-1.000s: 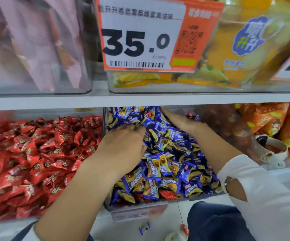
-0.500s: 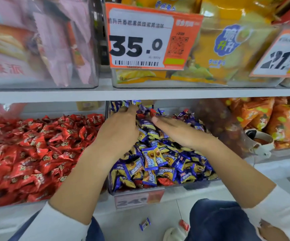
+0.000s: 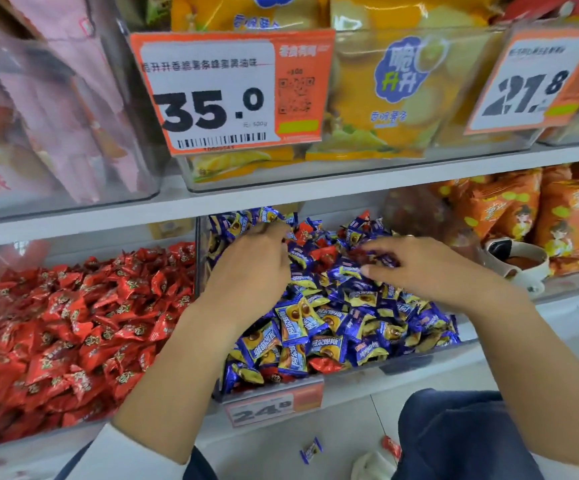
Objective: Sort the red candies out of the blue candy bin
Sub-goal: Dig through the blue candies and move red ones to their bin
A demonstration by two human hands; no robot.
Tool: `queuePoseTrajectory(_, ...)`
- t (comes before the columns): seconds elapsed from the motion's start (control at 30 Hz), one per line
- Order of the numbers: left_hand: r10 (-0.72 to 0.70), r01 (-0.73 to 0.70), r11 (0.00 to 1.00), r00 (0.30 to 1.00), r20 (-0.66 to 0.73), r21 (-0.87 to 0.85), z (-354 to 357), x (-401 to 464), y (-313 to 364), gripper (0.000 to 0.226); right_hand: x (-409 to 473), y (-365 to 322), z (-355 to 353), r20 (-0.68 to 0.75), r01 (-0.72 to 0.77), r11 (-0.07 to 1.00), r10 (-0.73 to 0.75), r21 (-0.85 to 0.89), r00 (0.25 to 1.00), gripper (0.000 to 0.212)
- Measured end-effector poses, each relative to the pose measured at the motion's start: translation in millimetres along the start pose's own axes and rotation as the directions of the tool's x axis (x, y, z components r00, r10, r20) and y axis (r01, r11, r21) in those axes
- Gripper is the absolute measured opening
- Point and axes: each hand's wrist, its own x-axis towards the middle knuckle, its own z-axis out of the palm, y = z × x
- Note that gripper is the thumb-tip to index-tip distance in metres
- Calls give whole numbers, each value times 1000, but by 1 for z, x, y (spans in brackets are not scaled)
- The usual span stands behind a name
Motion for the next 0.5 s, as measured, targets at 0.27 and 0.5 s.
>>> queuePoseTrajectory(0.27, 23, -121, 965, 921, 389, 231, 40, 83, 17, 61, 10, -7, 12, 161, 98, 990, -80, -104, 984, 62)
queuePoseTrajectory(0.5, -45, -264, 918, 673, 738, 296, 64, 115, 21, 85, 5, 4, 10, 189, 93, 982, -61, -166, 980, 39)
